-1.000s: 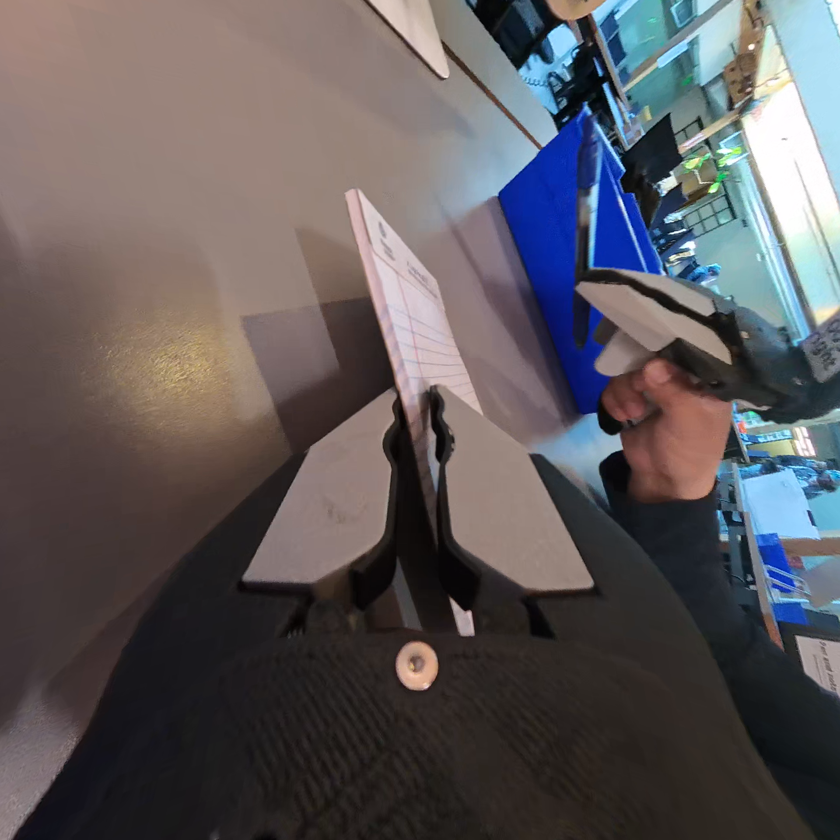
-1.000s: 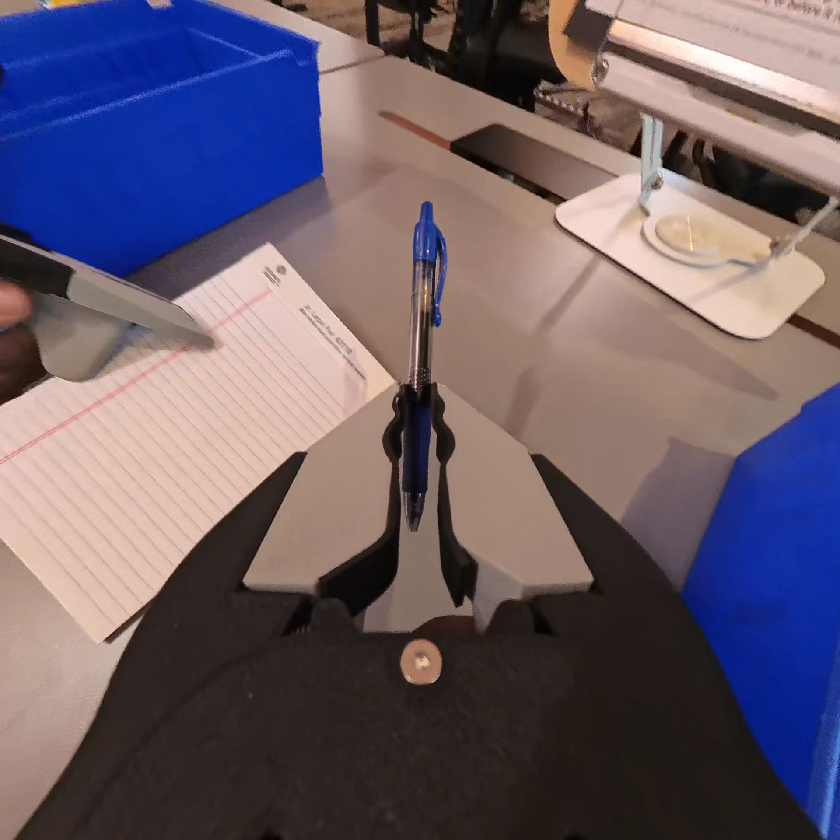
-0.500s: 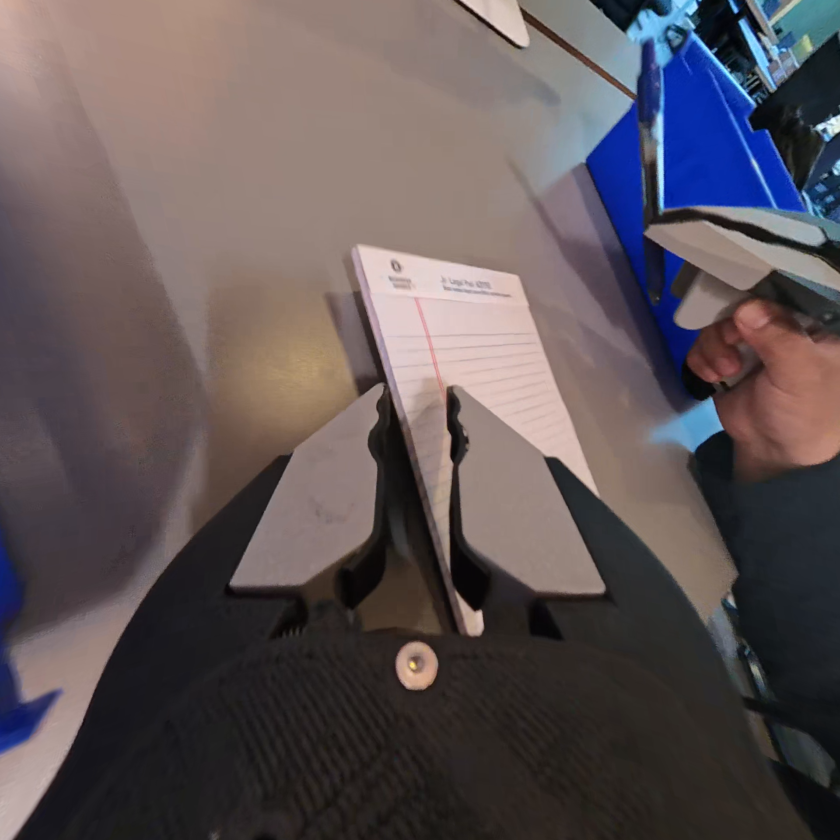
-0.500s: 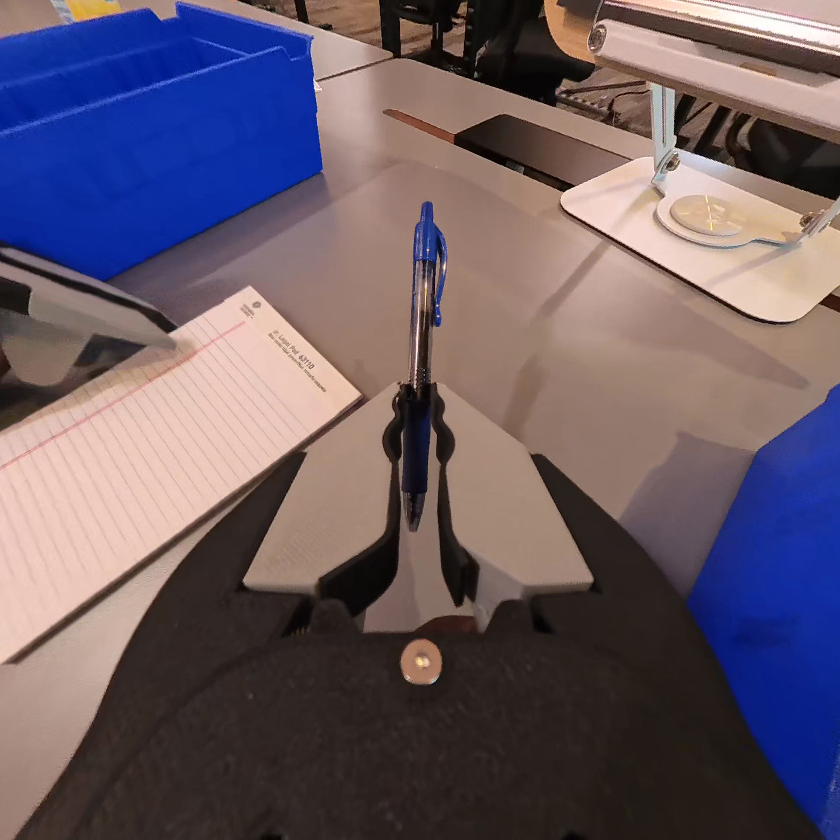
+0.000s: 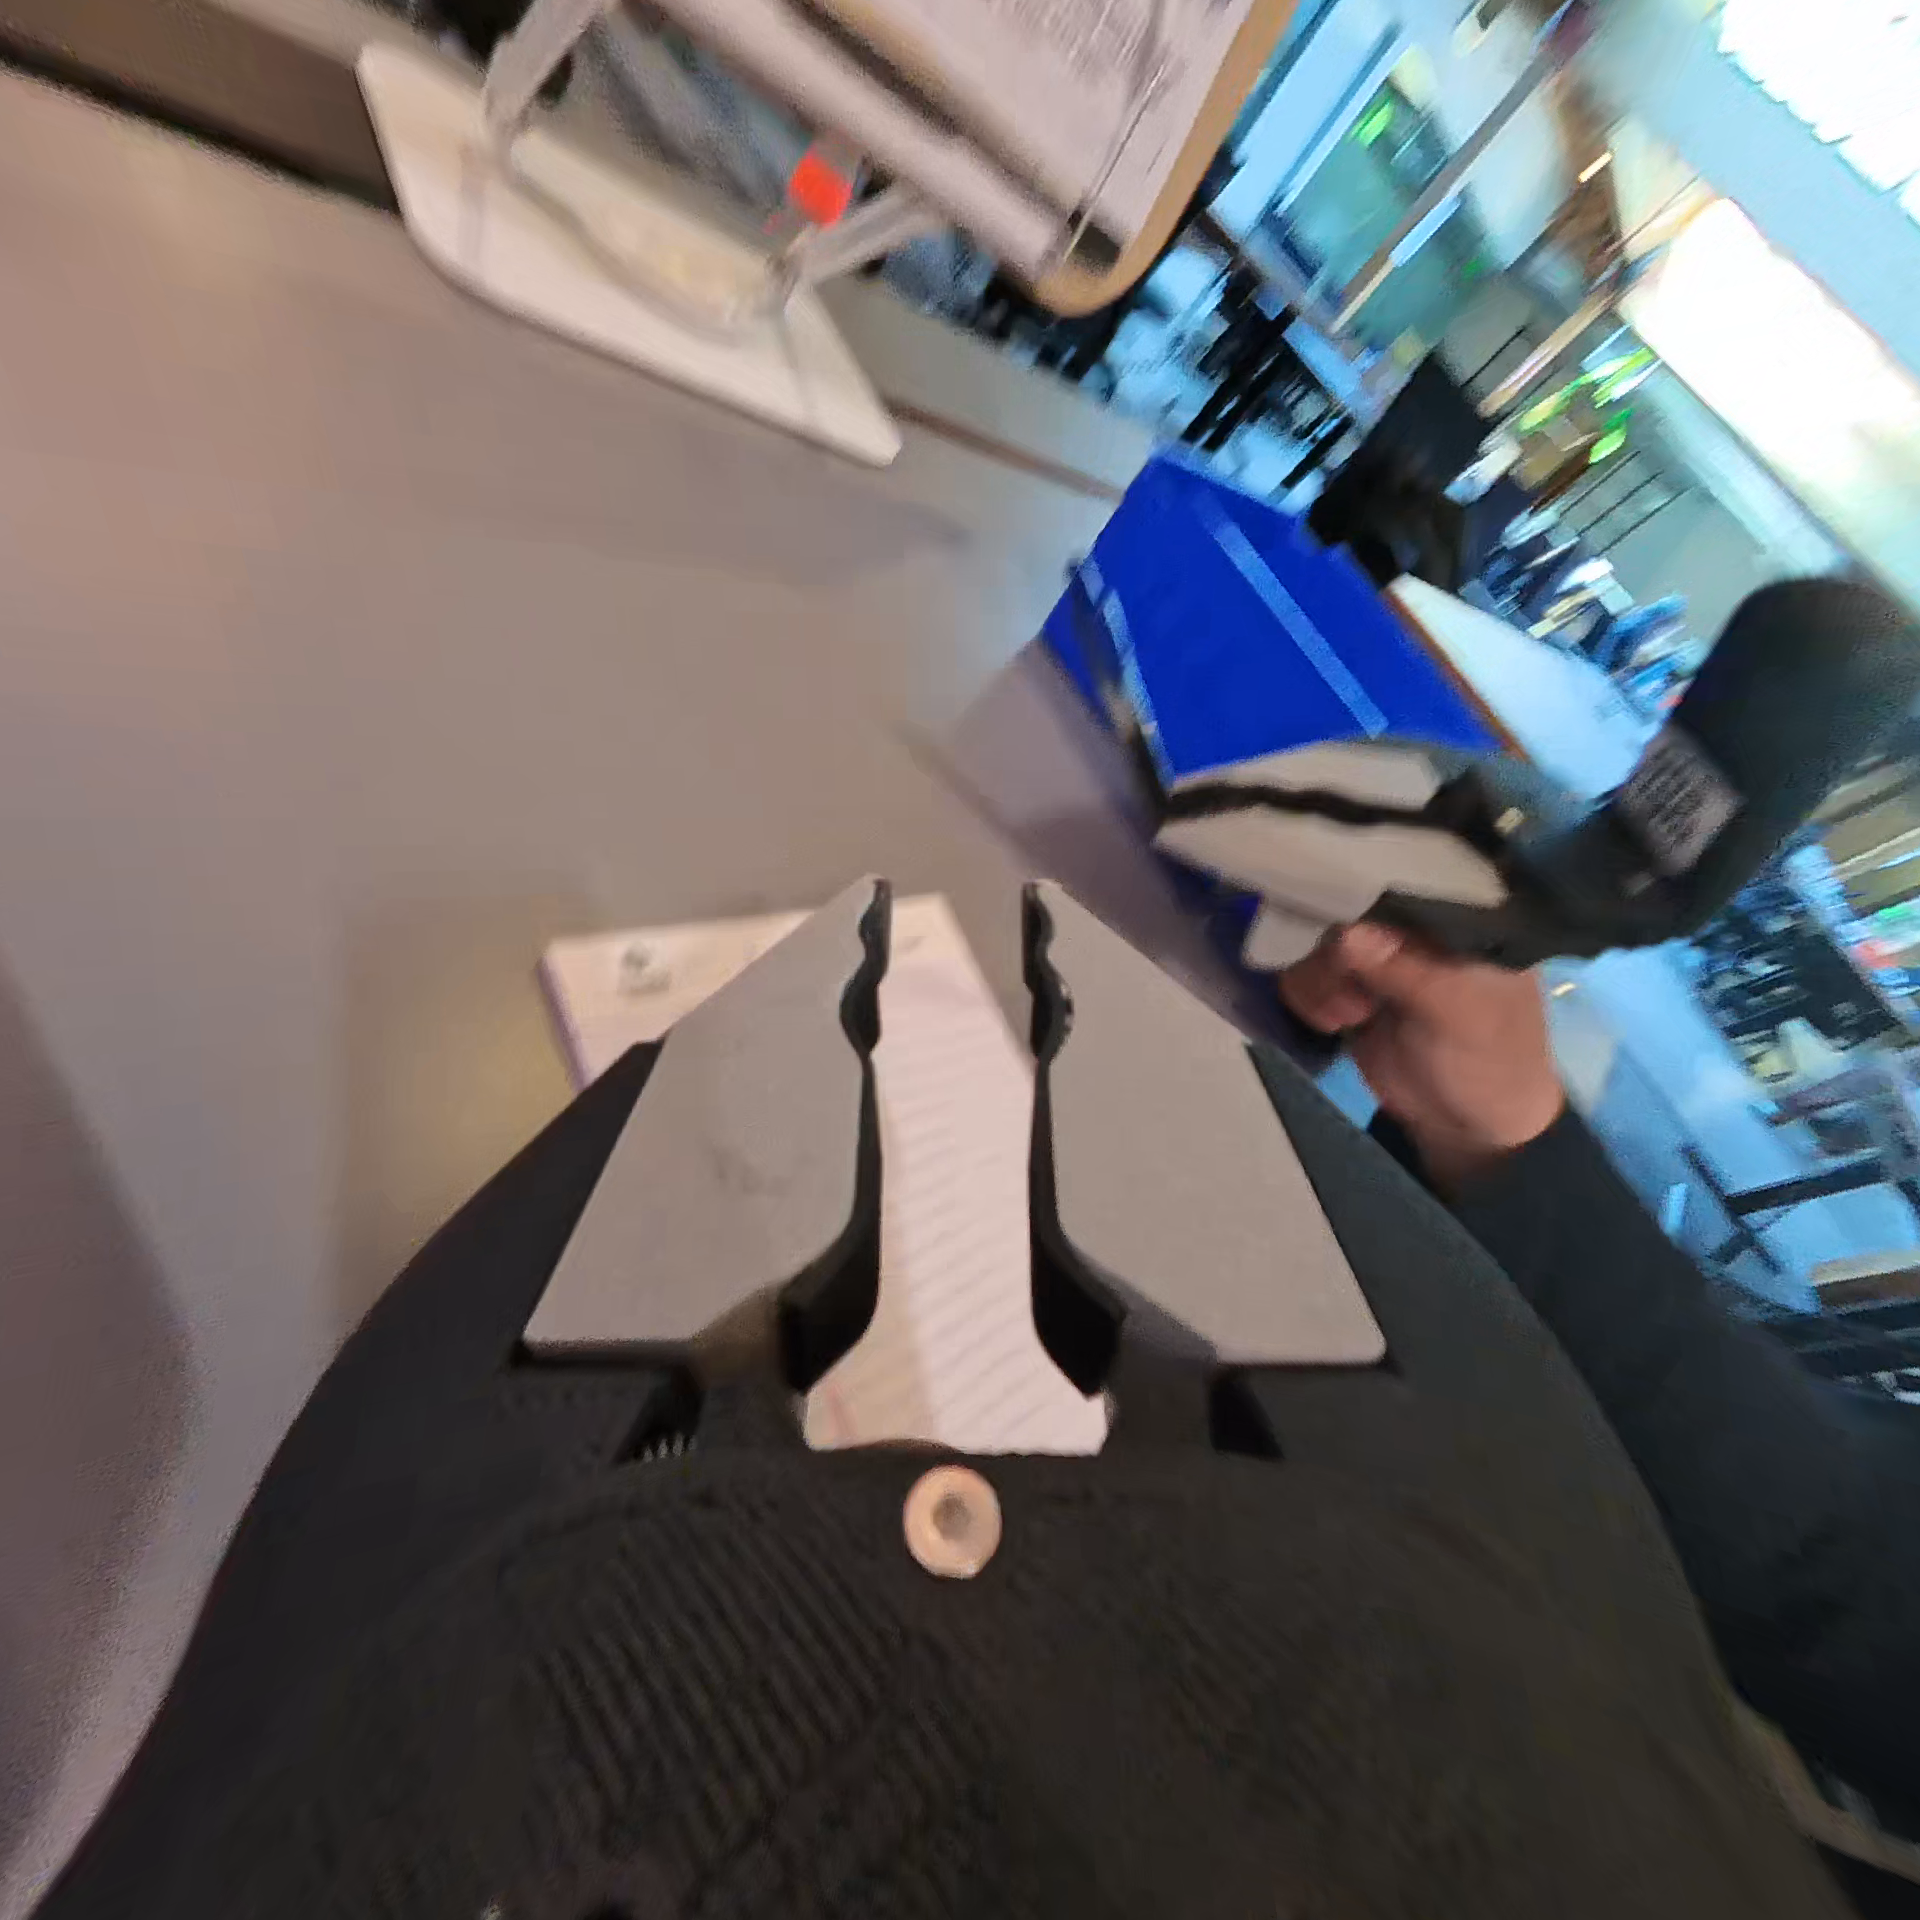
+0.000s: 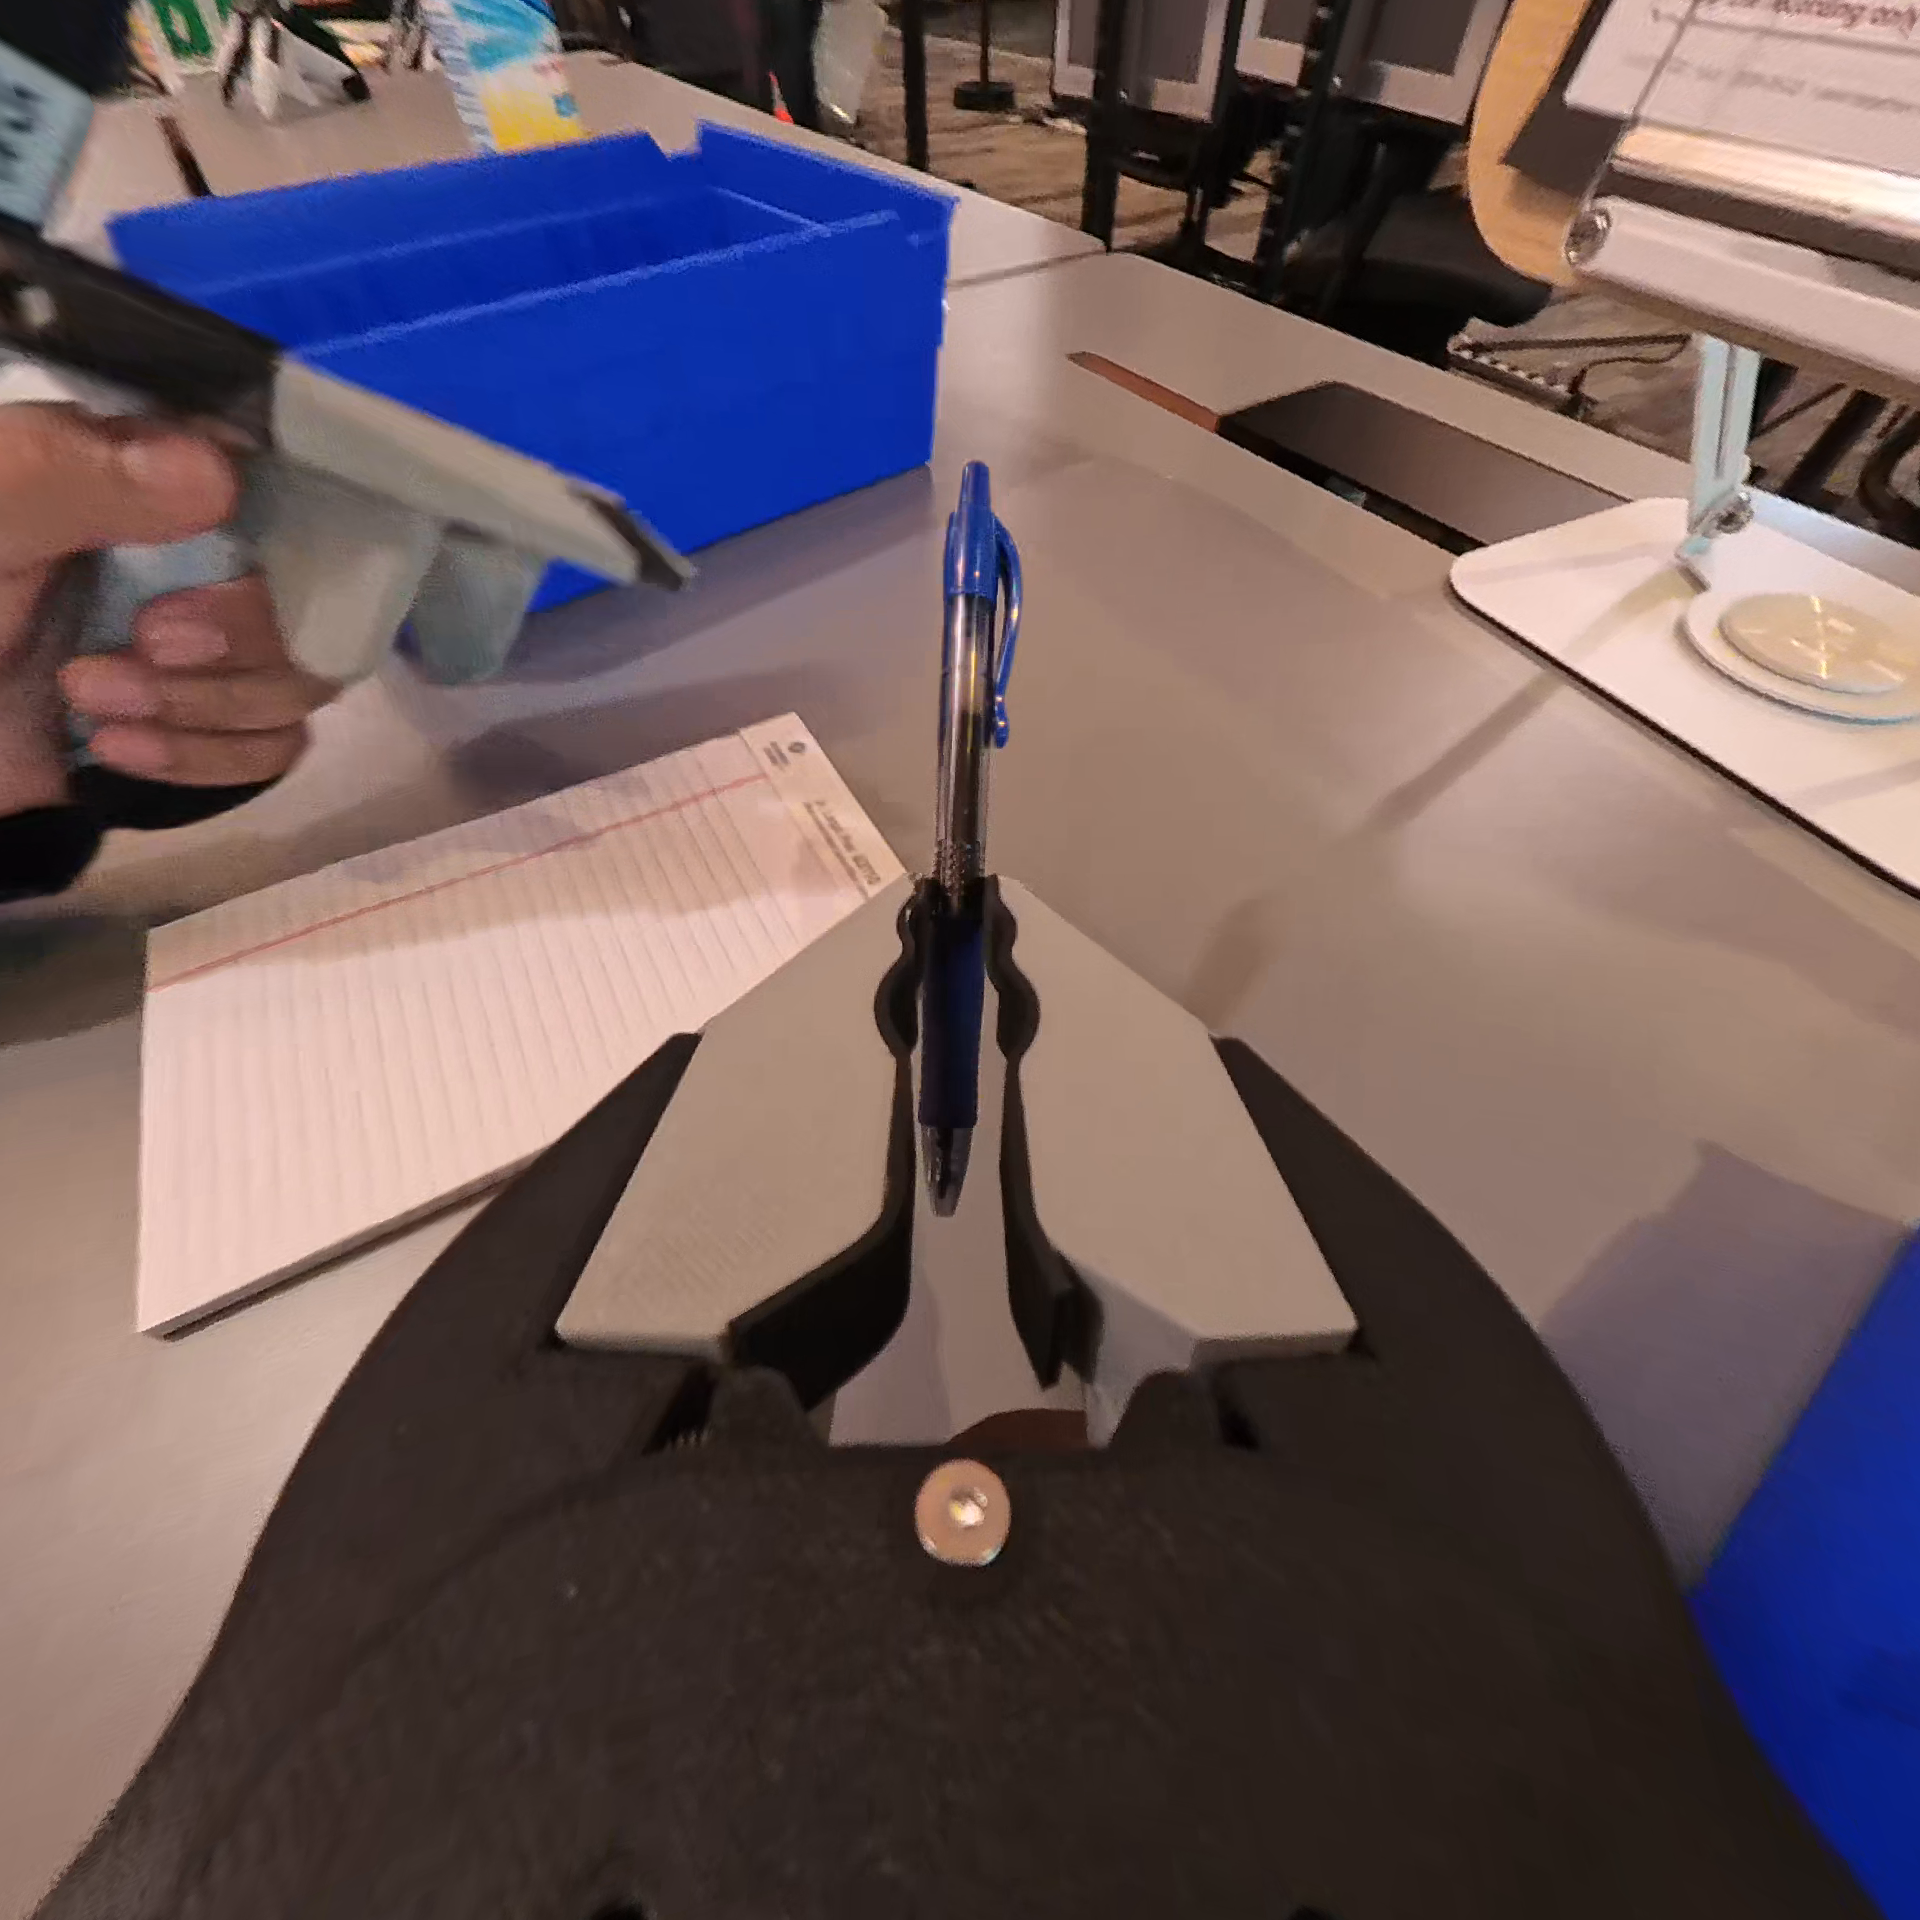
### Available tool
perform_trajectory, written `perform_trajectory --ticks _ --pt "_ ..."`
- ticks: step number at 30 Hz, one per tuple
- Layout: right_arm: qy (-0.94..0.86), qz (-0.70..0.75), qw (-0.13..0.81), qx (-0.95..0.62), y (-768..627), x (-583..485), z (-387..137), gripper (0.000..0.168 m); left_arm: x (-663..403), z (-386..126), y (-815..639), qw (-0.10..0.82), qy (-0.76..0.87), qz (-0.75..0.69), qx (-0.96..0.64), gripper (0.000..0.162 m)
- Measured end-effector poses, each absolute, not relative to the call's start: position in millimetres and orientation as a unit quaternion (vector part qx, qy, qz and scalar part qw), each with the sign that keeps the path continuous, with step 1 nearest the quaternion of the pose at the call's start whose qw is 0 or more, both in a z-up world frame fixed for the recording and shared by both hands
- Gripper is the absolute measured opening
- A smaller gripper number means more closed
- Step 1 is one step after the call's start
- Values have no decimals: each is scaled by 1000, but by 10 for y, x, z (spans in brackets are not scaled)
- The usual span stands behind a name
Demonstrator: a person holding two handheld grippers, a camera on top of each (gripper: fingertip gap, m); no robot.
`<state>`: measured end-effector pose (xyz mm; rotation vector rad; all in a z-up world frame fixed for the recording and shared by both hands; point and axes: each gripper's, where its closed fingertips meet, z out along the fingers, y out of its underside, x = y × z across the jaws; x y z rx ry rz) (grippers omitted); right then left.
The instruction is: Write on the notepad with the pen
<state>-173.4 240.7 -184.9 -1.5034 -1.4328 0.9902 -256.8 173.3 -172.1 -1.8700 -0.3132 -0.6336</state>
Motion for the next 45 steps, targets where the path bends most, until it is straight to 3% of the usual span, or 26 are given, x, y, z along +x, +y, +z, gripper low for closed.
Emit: perform_trajectory --ticks 5,10,15,20,25,29,35,45 --pt "-551 457 412 -564 2270 -1722 -1644 5 -2249 -1333 2136 562 -64 -397 -723 37" --pt "-553 479 393 -557 2204 -1773 -1645 5 -1857 -1368 2259 541 28 -452 -709 43" --pt "-551 513 376 -541 2103 -1808 -1582 5 -1809 -1372 2301 553 43 -431 -711 11" --pt "-534 552 359 -530 2036 -1818 -1510 6 -1862 -1230 2236 568 34 -458 -683 11" --pt "-536 556 341 -535 1987 -1850 -1568 6 -1825 -1259 2206 590 84 -365 -715 10" --pt "-528 516 406 -540 2172 -1767 -1481 1 -1924 -1320 2223 606 100 -273 -740 10" --pt "-483 435 564 -510 2389 -1610 -1032 0 -1779 -1473 2204 570 134 -273 -763 10" --pt "-563 327 561 -511 2277 -2051 -774 0 -1661 -1464 2174 569 166 -237 -770 10"
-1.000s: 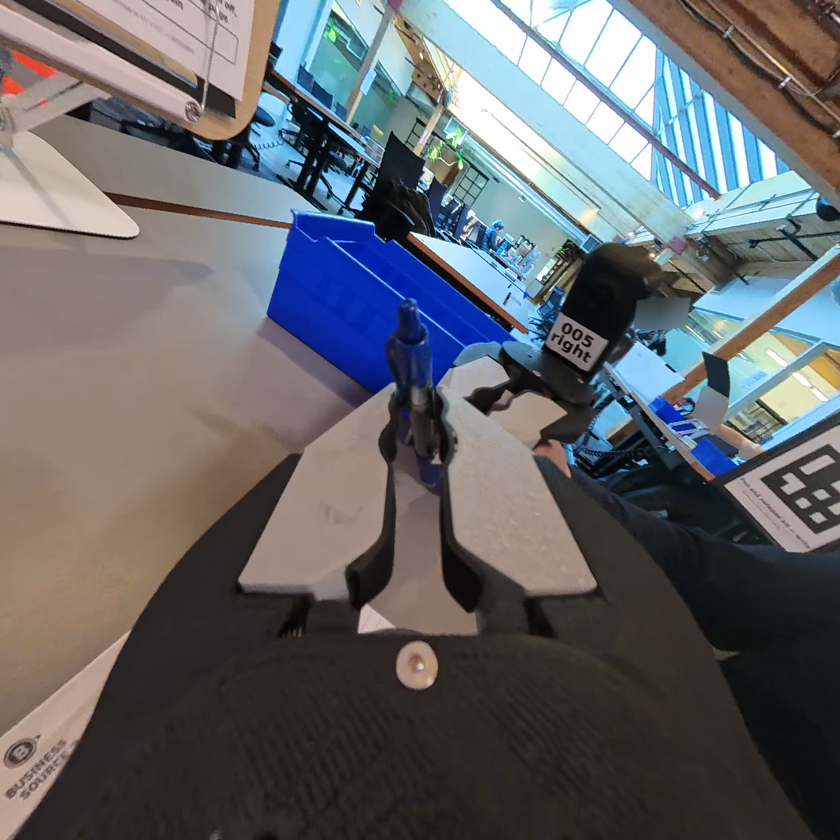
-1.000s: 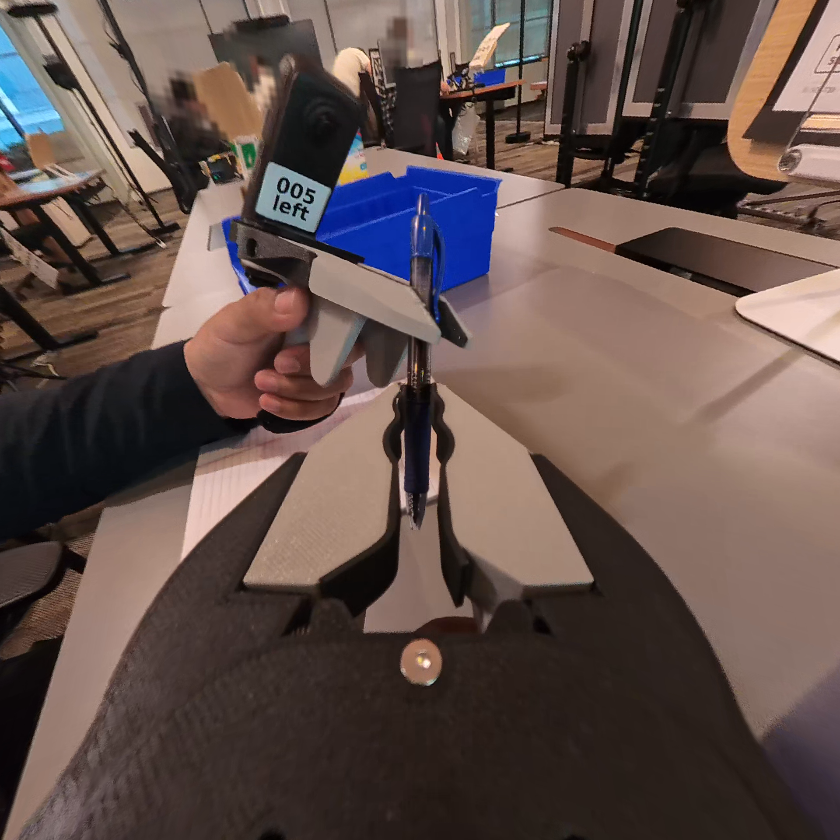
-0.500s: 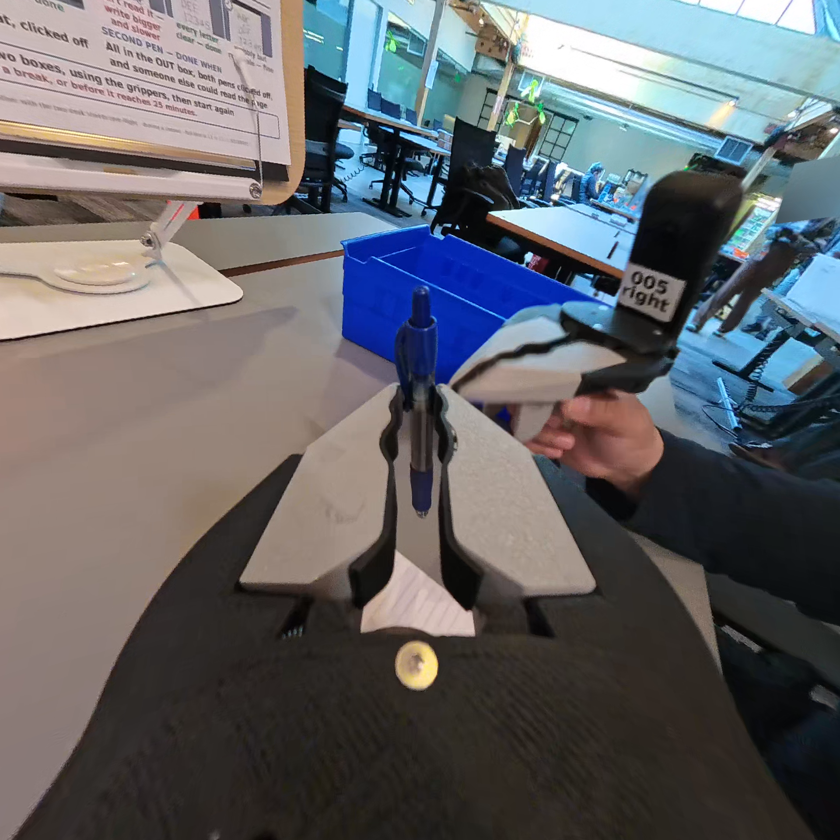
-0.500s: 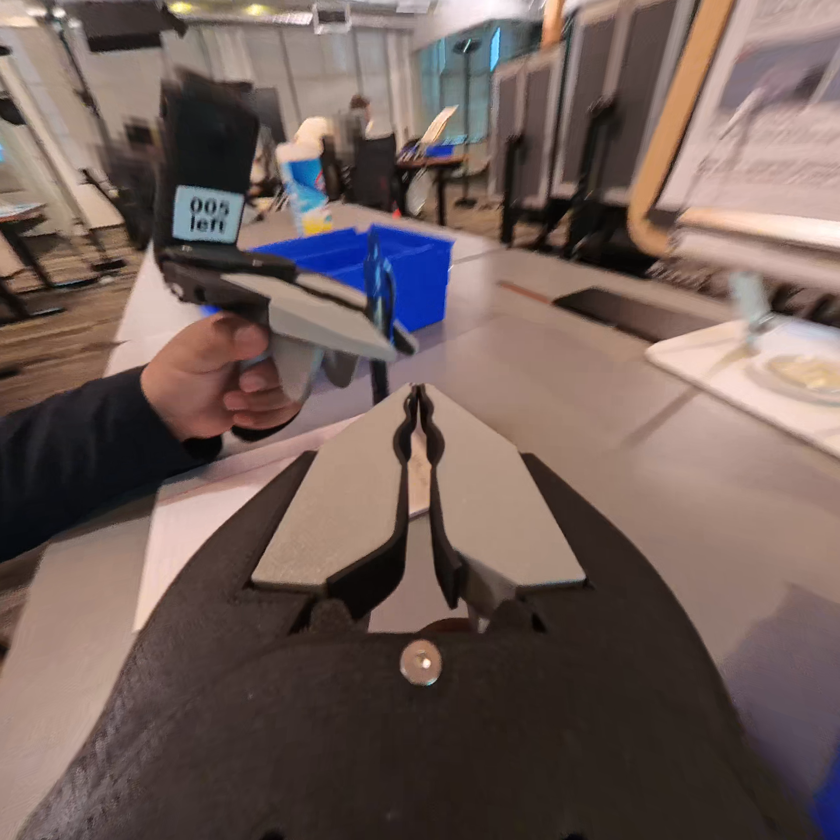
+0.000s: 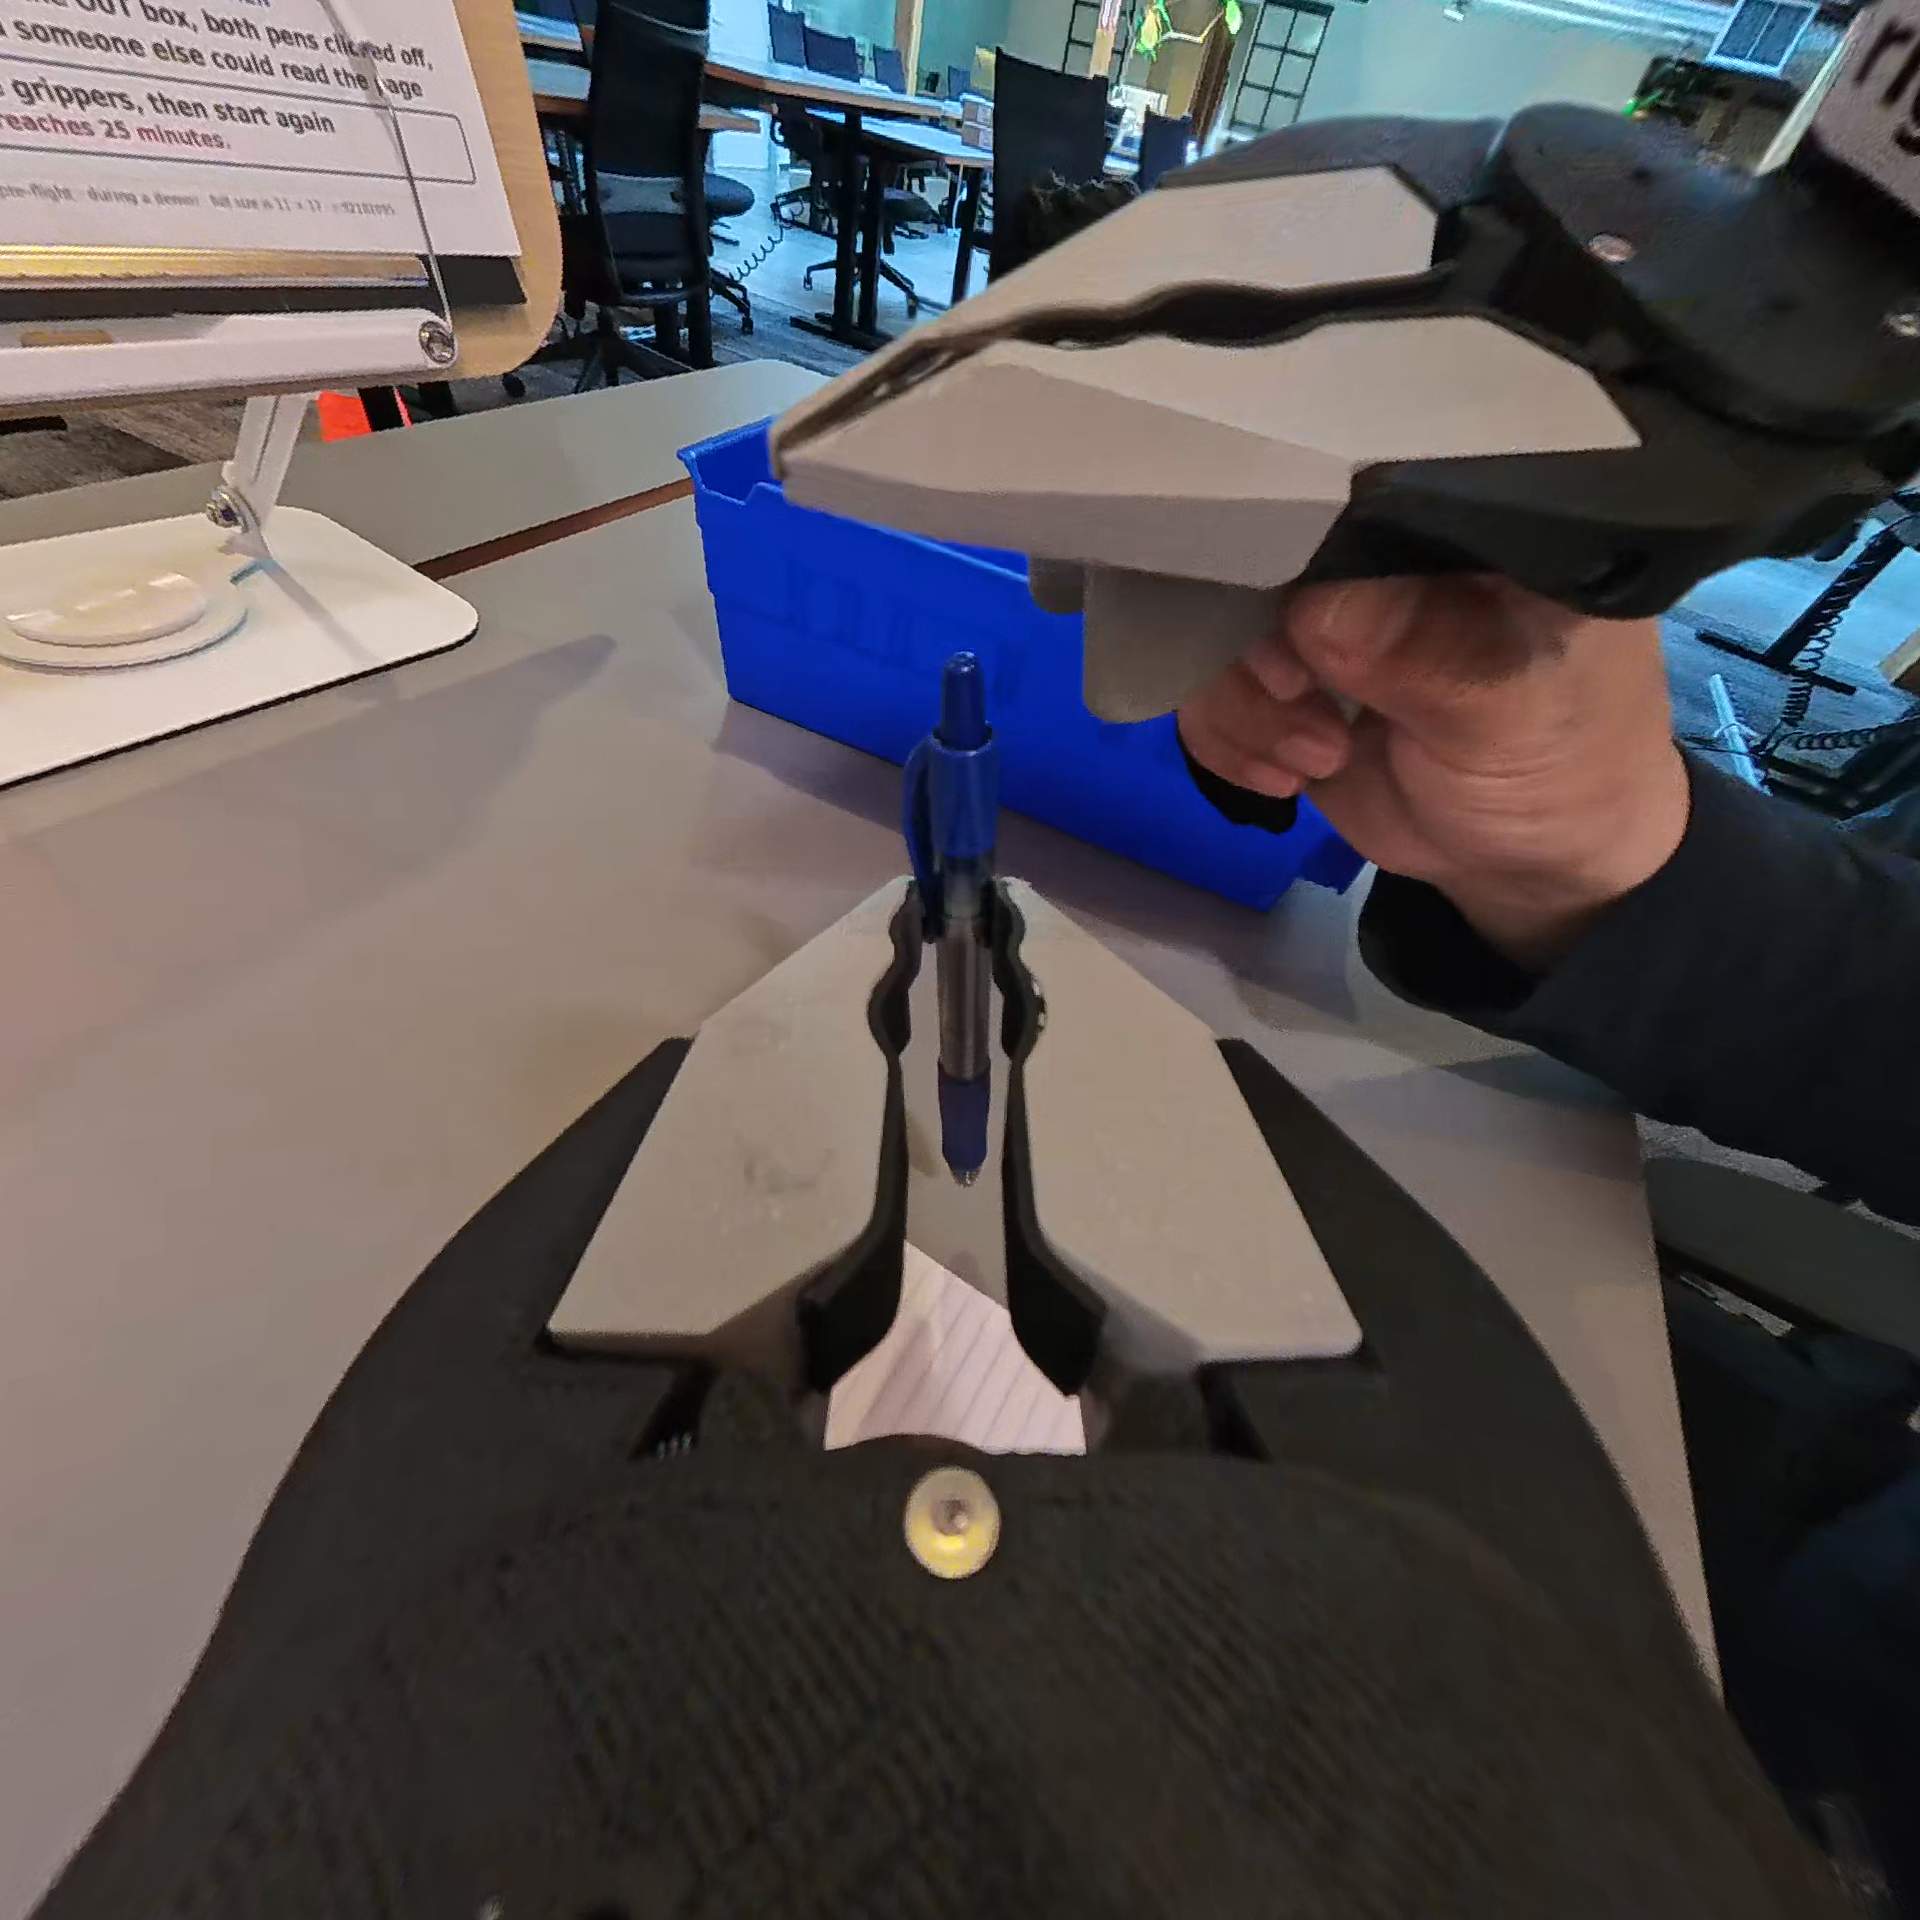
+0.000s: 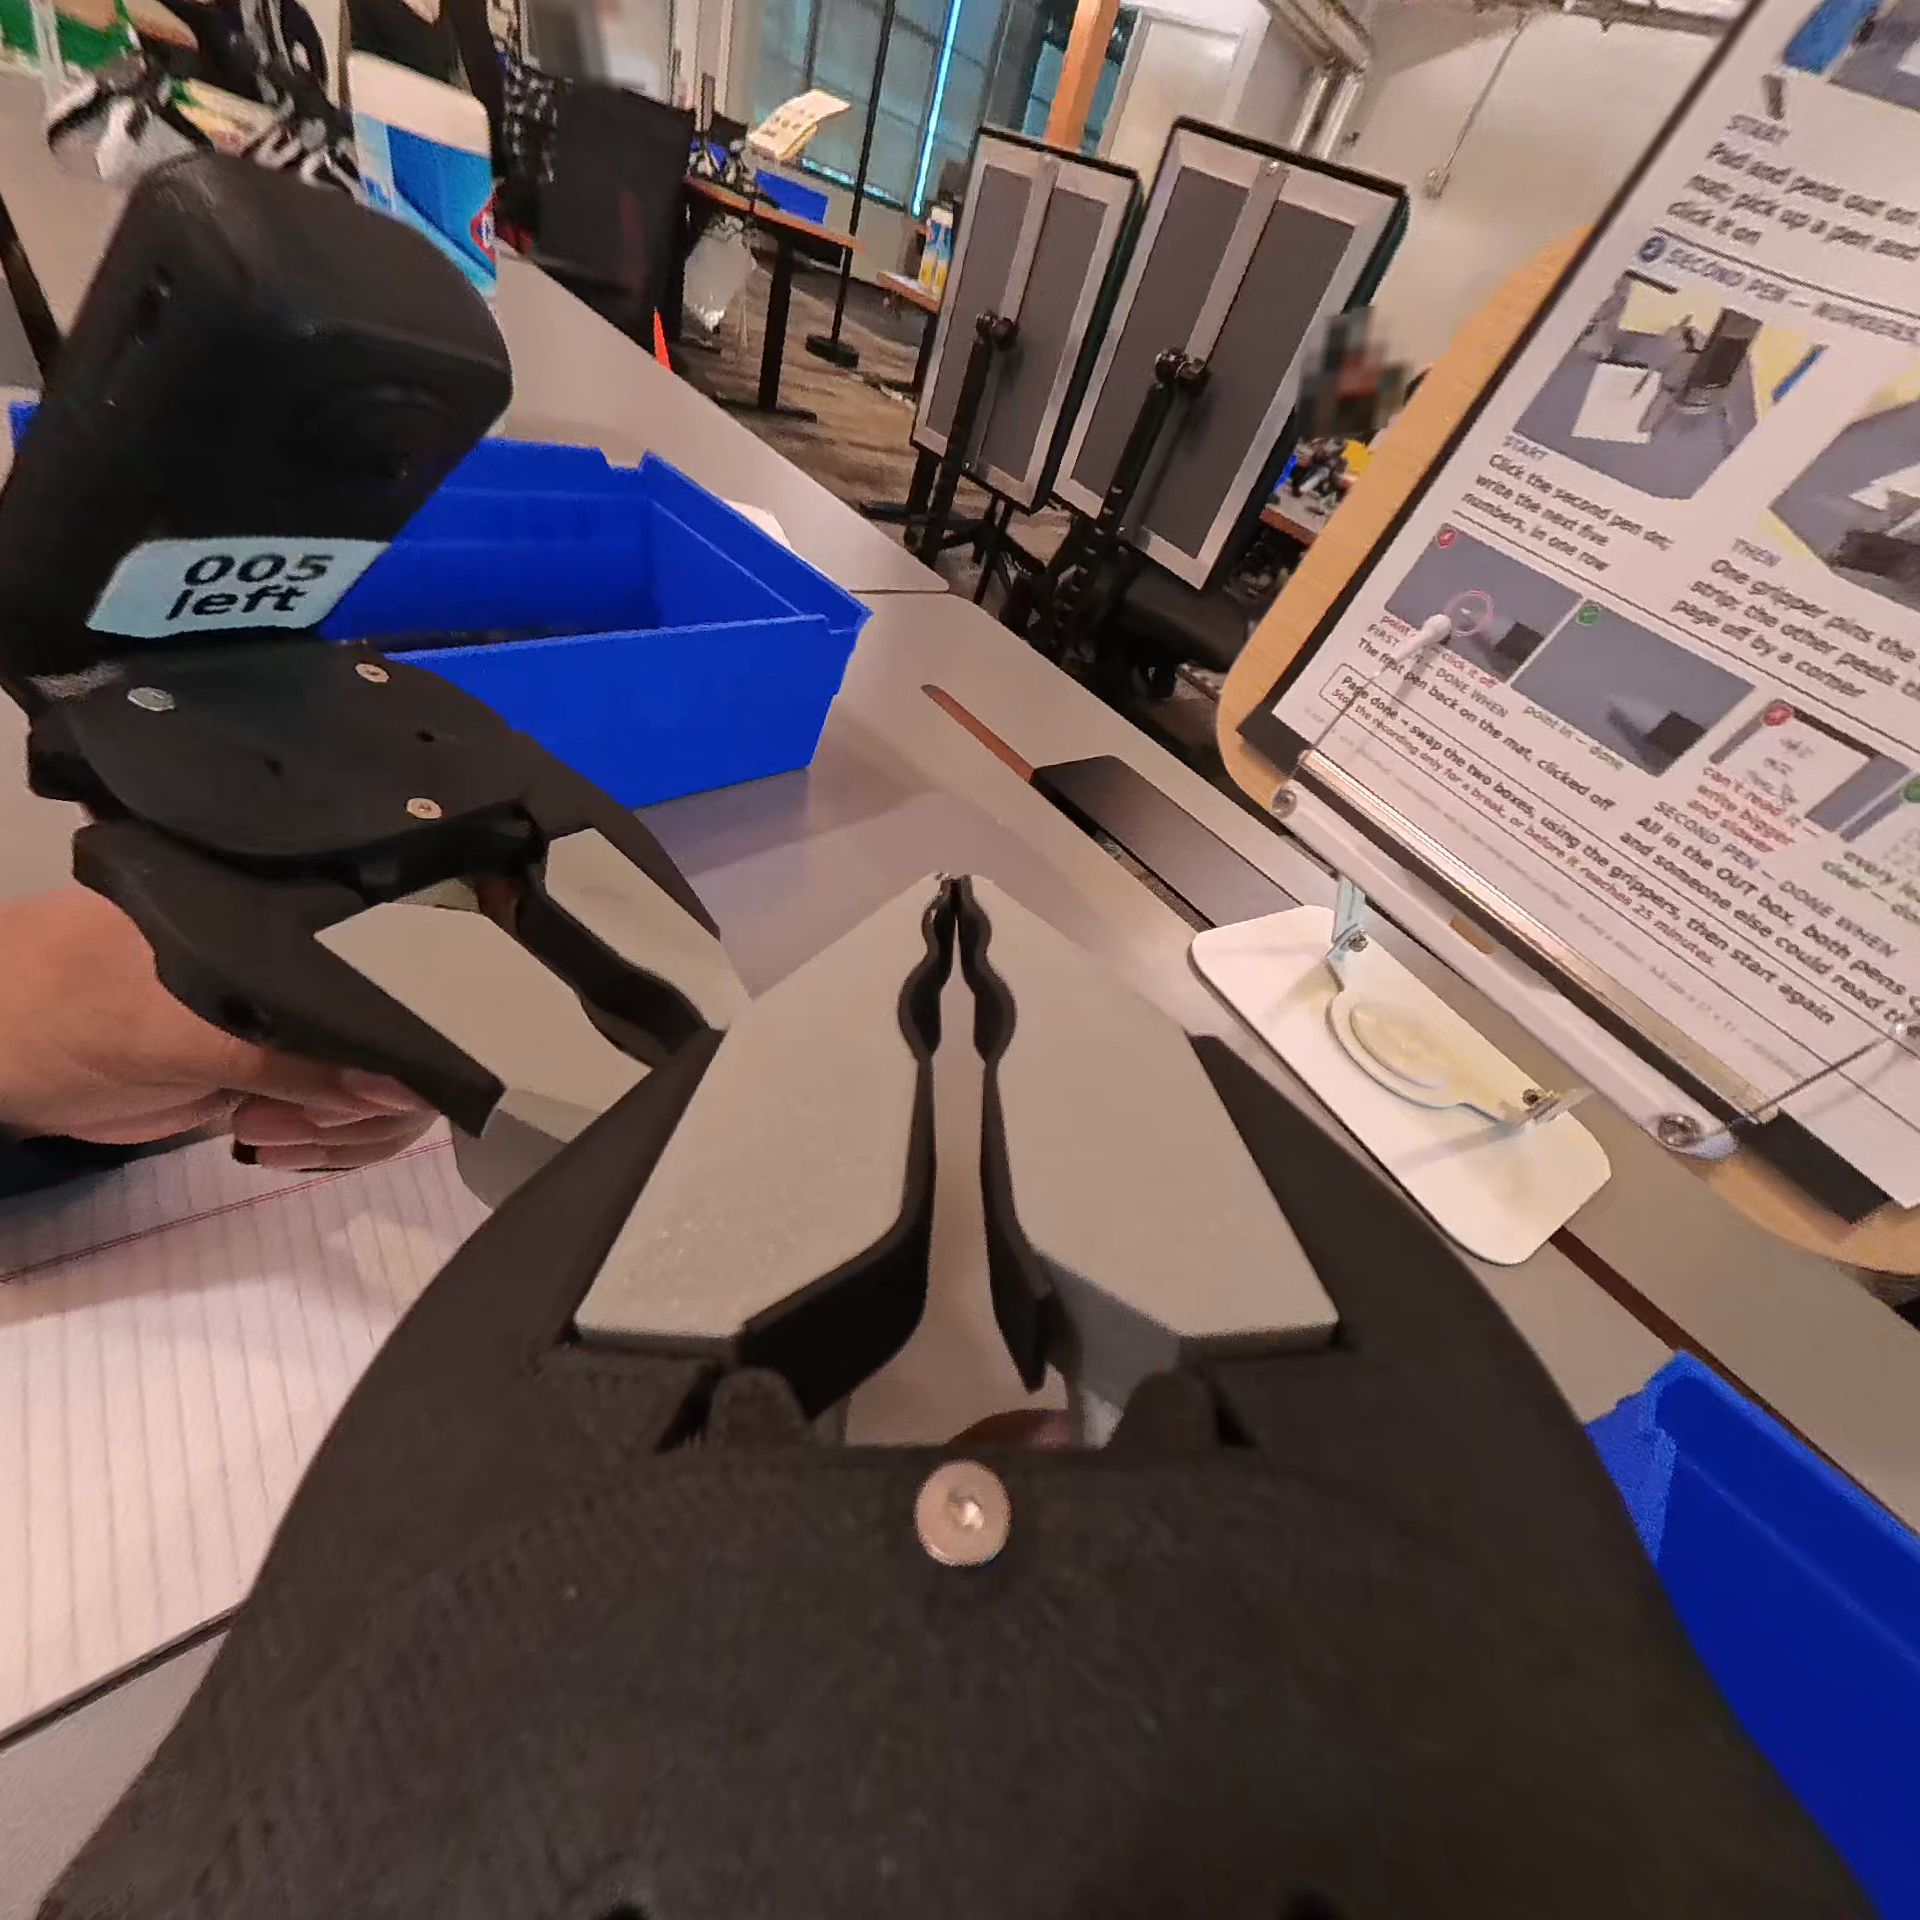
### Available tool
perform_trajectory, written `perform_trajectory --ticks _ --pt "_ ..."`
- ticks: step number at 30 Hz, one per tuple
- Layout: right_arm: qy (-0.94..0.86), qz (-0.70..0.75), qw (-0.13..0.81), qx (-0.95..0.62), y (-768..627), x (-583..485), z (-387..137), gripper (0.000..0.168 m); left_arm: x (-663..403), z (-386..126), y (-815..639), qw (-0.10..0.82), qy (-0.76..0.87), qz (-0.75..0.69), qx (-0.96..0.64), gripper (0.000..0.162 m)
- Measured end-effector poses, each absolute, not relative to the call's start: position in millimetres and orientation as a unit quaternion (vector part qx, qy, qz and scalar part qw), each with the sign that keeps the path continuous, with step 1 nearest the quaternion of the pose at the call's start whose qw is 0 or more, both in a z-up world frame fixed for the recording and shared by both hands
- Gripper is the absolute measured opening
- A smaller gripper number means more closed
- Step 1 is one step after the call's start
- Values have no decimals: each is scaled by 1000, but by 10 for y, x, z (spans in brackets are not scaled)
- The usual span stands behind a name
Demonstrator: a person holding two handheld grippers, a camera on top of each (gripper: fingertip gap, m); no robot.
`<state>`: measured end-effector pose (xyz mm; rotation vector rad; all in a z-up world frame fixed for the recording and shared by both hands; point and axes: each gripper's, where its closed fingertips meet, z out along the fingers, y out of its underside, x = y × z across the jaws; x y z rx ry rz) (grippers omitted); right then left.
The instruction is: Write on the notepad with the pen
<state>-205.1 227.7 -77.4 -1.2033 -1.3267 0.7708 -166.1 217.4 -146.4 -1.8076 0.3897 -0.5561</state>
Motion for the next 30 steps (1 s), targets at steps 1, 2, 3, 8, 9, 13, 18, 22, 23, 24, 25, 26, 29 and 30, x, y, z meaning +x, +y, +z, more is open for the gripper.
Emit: perform_trajectory --ticks 1,2,3,8,9,13,18,22,23,24,25,26,29,30 --pt "-570 320 560 -509 2263 -2089 -791 0 -1662 -1456 2172 570 167 -236 -769 10" --pt "-578 309 561 -505 2252 -2122 -816 0 -1653 -1445 2164 571 168 -238 -767 10" --pt "-588 296 562 -501 2247 -2146 -847 0 -1650 -1439 2157 571 170 -239 -767 10" --pt "-628 263 548 -486 2204 -2180 -928 0 -1614 -1455 2149 565 175 -239 -770 10" --pt "-635 258 544 -484 2198 -2180 -934 0 -1621 -1454 2152 567 175 -234 -771 10" --pt "-641 264 530 -488 2202 -2177 -913 0 -1635 -1411 2143 574 173 -234 -766 10" --pt "-628 335 481 -513 2113 -2206 -951 0 -1659 -1398 2153 582 171 -215 -765 10" --pt "-583 440 430 -531 2016 -2229 -916 0 -1660 -1379 2163 592 171 -202 -761 10" --pt "-573 457 422 -533 2012 -2231 -912 0 -1666 -1379 2164 593 171 -197 -762 10" --pt "-569 464 419 -534 2014 -2230 -915 0 -1672 -1382 2166 593 171 -192 -763 10" --pt "-569 464 420 -533 2018 -2226 -927 0 -1677 -1381 2168 595 170 -188 -763 10" --pt "-572 460 423 -532 2021 -2223 -937 0 -1679 -1380 2170 596 169 -185 -763 10" --pt "-567 481 405 -532 1965 -2210 -960 0 -1680 -1363 2175 605 171 -164 -760 9" --pt "-563 493 393 -534 1939 -2207 -978 0 -1684 -1358 2176 608 171 -156 -759 9"
